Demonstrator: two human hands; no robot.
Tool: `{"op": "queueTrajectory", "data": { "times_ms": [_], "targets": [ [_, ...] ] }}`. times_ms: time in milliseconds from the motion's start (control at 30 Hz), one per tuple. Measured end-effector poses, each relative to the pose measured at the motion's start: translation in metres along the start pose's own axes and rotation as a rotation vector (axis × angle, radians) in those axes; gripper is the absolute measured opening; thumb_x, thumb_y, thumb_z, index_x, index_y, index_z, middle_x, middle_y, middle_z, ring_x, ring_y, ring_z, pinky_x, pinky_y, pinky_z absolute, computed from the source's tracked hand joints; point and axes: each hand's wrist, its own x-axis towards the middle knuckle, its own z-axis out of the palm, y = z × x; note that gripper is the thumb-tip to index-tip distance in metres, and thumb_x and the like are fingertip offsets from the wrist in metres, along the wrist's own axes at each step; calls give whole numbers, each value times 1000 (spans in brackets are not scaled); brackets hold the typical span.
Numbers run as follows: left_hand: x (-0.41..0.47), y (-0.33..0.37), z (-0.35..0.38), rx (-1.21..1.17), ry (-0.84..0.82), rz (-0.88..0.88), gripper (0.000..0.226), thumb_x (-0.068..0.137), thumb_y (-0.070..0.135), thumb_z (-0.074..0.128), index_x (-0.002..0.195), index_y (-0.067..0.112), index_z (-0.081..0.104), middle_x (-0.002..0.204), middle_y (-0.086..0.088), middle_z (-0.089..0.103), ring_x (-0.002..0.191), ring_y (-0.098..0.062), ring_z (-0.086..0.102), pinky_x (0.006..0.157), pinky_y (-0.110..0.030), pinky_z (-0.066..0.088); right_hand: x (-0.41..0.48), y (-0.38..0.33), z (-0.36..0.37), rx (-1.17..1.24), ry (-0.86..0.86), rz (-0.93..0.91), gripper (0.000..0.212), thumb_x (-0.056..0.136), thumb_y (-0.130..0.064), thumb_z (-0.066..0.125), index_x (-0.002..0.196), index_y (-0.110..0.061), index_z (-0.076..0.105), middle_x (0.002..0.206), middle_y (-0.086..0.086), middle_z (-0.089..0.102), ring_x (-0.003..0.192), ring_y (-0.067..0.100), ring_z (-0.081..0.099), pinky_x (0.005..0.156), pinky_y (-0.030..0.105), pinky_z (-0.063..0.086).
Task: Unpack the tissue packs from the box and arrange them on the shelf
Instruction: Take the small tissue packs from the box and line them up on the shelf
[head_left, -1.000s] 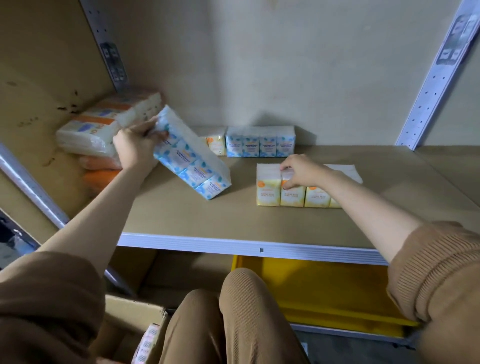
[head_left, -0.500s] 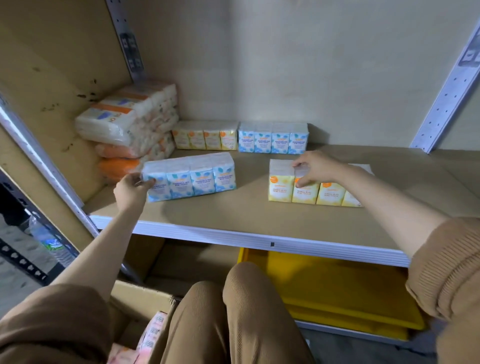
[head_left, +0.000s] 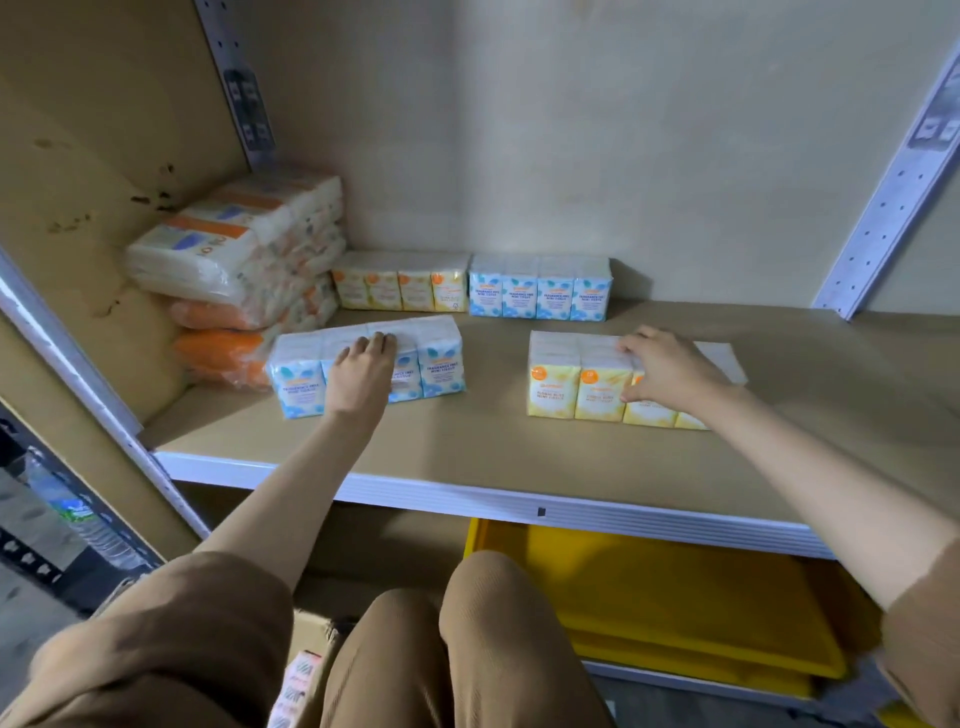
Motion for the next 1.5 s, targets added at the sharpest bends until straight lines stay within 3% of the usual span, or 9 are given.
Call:
{"op": "queueTrajectory", "data": {
  "times_ms": [200,433,800,1267,1500],
  "targets": [
    [32,-11,8,-141,-58,46,63,88,3,58,145,5,29,154,-8,31,141,-25,29,112,-35,29,31,-18,12,38,37,1,59,78,-12,72,132,-7,48,137,10,48,123,29,48,99,34,42],
    [85,-14,31,-200,-42,102,65,84,-2,61,143,3,33,151,-12,34,140,-28,30,113,-38,24,88,-34,19,30,47,-2,57,76,-9,73,128,-6,51,132,11,51,121,29,49,96,35,43],
    [130,-16,51,-278,24,104,62,78,-8,63,136,0,42,141,-16,46,132,-31,38,104,-41,32,151,-58,33,-22,98,-9,50,81,-5,66,128,-5,49,133,10,49,123,28,45,96,37,44],
    [134,-18,45,-246,-15,108,63,80,-7,62,137,1,38,143,-14,41,133,-31,35,105,-41,32,161,-61,34,-59,118,-32,49,80,-4,66,127,-3,50,131,13,50,121,29,46,95,38,44],
    [132,-17,13,-196,-132,46,52,84,-1,58,134,9,47,140,-10,47,124,-32,49,99,-40,43,150,-66,14,-57,8,-44,58,77,-22,74,126,-2,49,128,13,46,121,28,42,90,38,45]
  ]
}}
